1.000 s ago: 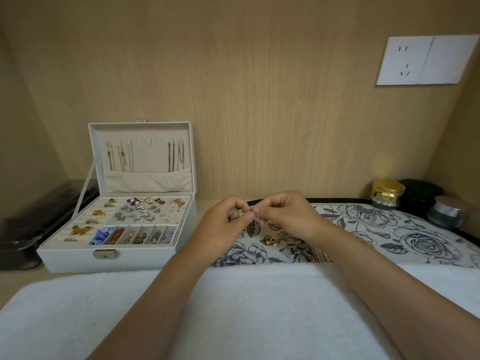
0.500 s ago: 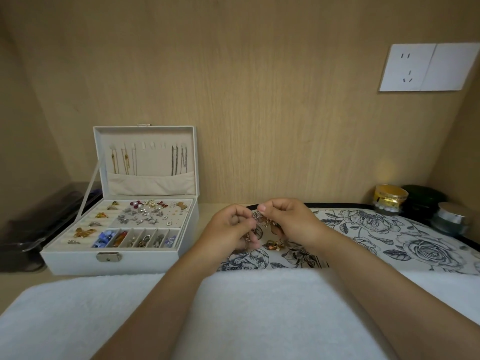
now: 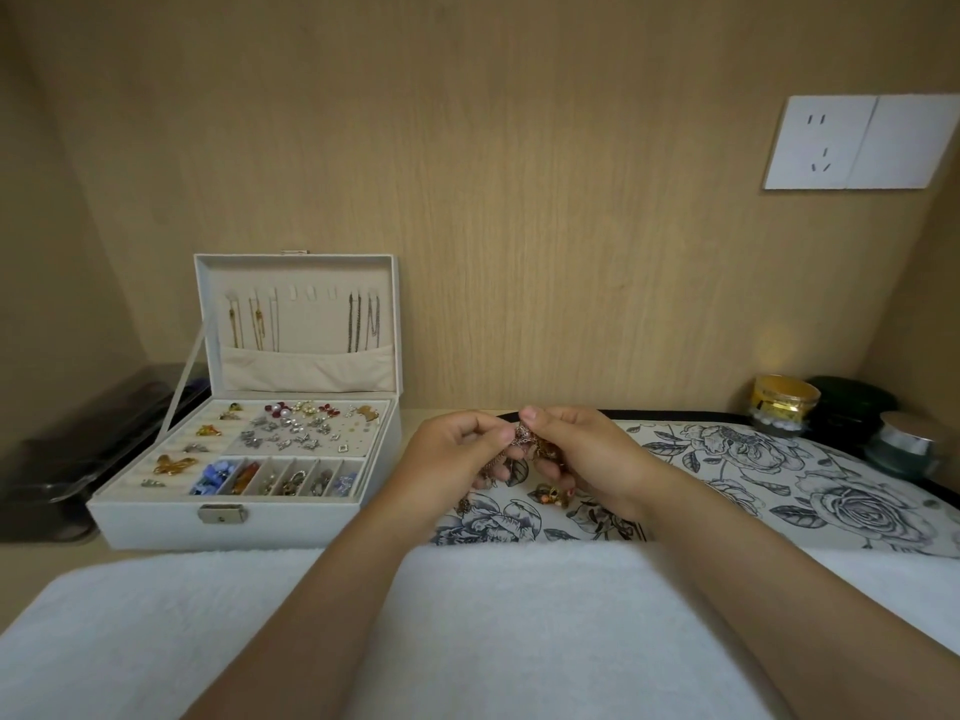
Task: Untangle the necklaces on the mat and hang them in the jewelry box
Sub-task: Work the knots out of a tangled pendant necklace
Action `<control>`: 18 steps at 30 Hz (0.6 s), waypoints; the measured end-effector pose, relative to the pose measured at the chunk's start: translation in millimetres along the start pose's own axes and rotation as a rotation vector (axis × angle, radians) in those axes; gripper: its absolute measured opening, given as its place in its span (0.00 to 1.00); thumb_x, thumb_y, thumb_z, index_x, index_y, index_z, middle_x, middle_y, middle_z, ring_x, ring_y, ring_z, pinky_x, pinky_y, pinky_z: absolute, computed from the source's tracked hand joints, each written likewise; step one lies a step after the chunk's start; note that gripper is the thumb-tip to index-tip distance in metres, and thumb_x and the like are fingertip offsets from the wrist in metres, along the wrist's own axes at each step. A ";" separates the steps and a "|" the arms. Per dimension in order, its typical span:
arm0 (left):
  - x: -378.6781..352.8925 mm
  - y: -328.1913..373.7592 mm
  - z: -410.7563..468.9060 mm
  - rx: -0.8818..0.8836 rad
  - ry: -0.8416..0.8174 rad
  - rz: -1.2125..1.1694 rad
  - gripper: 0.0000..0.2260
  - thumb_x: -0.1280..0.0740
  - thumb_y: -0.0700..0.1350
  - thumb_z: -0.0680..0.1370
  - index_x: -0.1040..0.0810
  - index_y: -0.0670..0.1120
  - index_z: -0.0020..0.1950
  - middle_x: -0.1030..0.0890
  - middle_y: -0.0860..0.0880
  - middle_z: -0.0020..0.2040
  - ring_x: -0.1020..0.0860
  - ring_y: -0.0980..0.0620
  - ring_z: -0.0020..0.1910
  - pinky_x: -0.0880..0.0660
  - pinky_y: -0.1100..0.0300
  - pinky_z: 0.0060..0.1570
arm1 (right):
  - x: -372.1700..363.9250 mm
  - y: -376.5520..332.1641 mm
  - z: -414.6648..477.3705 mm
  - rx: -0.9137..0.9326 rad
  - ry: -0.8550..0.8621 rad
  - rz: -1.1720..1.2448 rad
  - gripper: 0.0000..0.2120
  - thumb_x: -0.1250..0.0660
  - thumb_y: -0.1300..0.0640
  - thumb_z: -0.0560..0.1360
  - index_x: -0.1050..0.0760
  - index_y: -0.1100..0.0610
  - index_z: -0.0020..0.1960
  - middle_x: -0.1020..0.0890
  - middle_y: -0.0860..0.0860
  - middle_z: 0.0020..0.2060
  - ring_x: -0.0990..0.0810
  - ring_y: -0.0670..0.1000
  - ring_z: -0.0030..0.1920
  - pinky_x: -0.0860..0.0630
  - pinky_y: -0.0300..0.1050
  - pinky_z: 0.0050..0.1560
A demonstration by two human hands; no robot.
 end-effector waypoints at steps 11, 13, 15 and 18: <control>2.1 3.0 1.5 0.025 0.061 0.313 0.08 0.39 0.47 0.83 0.23 0.49 0.46 0.16 0.53 0.38 0.21 0.56 0.36 0.25 0.59 0.42 | 1.9 -2.7 -1.7 0.010 -0.061 -0.100 0.10 0.37 0.54 0.82 0.21 0.58 0.46 0.15 0.54 0.36 0.20 0.50 0.29 0.28 0.41 0.29; 0.5 0.6 2.1 0.086 0.069 0.285 0.10 0.42 0.49 0.84 0.23 0.51 0.47 0.18 0.52 0.39 0.22 0.54 0.38 0.28 0.59 0.43 | 0.5 -3.8 -2.8 -0.005 -0.104 -0.166 0.10 0.39 0.53 0.83 0.24 0.57 0.48 0.15 0.53 0.38 0.19 0.51 0.30 0.30 0.43 0.29; 1.2 -2.4 3.5 0.191 0.021 0.105 0.12 0.42 0.49 0.84 0.21 0.50 0.48 0.18 0.49 0.40 0.23 0.53 0.39 0.29 0.57 0.47 | -1.8 -6.1 -4.8 -0.034 -0.122 -0.223 0.10 0.41 0.52 0.84 0.27 0.57 0.49 0.16 0.49 0.37 0.19 0.51 0.30 0.32 0.43 0.28; 3.1 -5.9 5.7 0.231 -0.078 -0.175 0.11 0.41 0.45 0.84 0.19 0.44 0.53 0.16 0.46 0.43 0.21 0.52 0.43 0.30 0.59 0.42 | -2.4 -8.8 -7.4 -0.081 -0.144 -0.240 0.11 0.42 0.52 0.84 0.28 0.57 0.48 0.19 0.48 0.29 0.22 0.49 0.25 0.30 0.41 0.26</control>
Point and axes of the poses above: each hand's wrist, its own z-axis towards the middle knuckle, its own x-axis out of the back of the hand, y = z × x, the point moved 1 cm from there along z, towards the middle knuckle
